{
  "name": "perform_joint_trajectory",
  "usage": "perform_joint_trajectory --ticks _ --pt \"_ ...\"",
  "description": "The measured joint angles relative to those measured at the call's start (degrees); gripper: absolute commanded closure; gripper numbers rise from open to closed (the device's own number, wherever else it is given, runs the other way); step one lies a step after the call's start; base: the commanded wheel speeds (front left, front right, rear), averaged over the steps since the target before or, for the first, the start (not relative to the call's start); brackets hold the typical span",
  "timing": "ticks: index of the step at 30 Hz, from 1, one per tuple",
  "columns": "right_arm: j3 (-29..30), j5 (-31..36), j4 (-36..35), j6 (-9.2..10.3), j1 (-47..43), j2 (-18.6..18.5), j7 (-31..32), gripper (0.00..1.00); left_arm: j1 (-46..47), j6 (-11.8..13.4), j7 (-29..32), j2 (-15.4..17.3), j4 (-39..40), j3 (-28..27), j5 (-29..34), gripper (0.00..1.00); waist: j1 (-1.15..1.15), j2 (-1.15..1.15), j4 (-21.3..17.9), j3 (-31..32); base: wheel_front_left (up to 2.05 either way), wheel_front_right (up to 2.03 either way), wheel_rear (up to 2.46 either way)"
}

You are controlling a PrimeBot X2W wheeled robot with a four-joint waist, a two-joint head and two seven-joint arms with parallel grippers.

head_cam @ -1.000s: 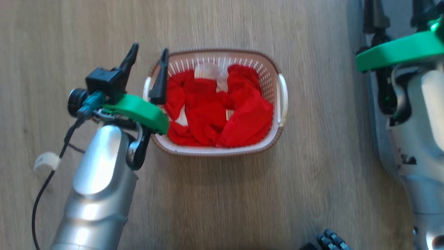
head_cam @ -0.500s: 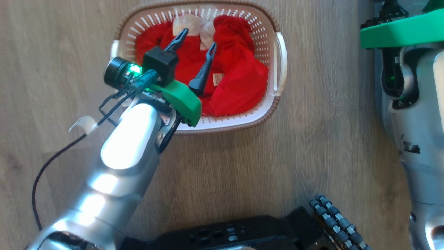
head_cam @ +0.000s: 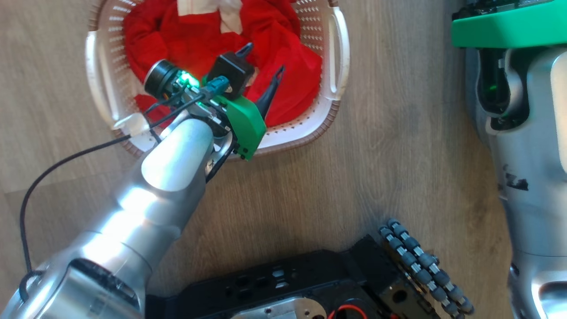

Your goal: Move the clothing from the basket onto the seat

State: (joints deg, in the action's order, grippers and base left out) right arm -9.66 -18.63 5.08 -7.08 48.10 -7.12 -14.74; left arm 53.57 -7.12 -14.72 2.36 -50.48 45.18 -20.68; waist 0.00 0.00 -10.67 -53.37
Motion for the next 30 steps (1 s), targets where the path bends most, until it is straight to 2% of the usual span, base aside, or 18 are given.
perform_joint_trajectory --ticks 5,6,9,17,25,26,27,28,30 --pt "0.08 -0.04 -0.15 0.0 0.01 1.38 0.0 0.0 1.96 0.0 0.0 0.09 -4.04 6.95 -2.37 0.0 0.0 0.0 -1.98 -1.48 0.0 0.0 0.0" --pt "0.05 -0.14 -0.22 0.0 0.01 1.82 0.0 0.0 2.94 0.0 0.07 0.2 -5.54 10.04 -2.89 0.0 0.0 0.0 -2.79 -1.95 0.0 0.0 0.0" --pt "0.04 -0.22 -0.31 0.0 0.01 2.25 0.0 0.0 4.4 0.0 0.19 0.25 -7.77 13.05 -3.68 0.0 0.0 0.0 -4.01 -2.54 0.0 0.0 0.0" --pt "0.09 -1.1 -0.3 0.0 -0.02 3.24 0.0 0.0 7.83 0.01 0.67 0.42 -13.84 16.29 -4.07 0.0 0.0 0.0 -6.82 -3.49 0.0 0.0 0.0" --pt "0.08 -2.74 -0.3 0.0 -0.13 3.44 0.0 0.0 8.11 0.07 5.35 0.45 -18.66 17.12 -5.82 0.0 0.0 0.0 -8.48 -3.81 0.0 0.0 0.0" --pt "0.08 -2.75 -0.3 0.0 -0.14 3.46 0.0 0.0 8.11 0.09 5.41 0.46 -18.98 17.1 -6.01 0.25 0.0 0.0 -8.51 -3.69 0.0 0.0 0.0" --pt "0.08 -2.96 -0.29 0.0 -0.14 3.48 0.0 0.0 8.1 0.08 5.27 0.48 -19.15 17.03 -6.46 0.84 0.0 0.0 -8.52 -3.54 0.0 0.0 0.0" --pt "0.1 -3.1 -0.25 0.0 -0.17 3.49 0.0 0.0 8.09 0.09 5.0 0.48 -19.25 16.99 -6.82 1.0 0.0 0.0 -8.51 -3.37 0.0 0.0 0.0" --pt "0.22 -3.1 0.01 0.0 -0.29 3.55 0.0 0.0 8.01 0.08 4.65 0.48 -19.4 16.93 -7.43 1.0 0.0 0.0 -8.35 -2.86 0.0 0.0 0.0"
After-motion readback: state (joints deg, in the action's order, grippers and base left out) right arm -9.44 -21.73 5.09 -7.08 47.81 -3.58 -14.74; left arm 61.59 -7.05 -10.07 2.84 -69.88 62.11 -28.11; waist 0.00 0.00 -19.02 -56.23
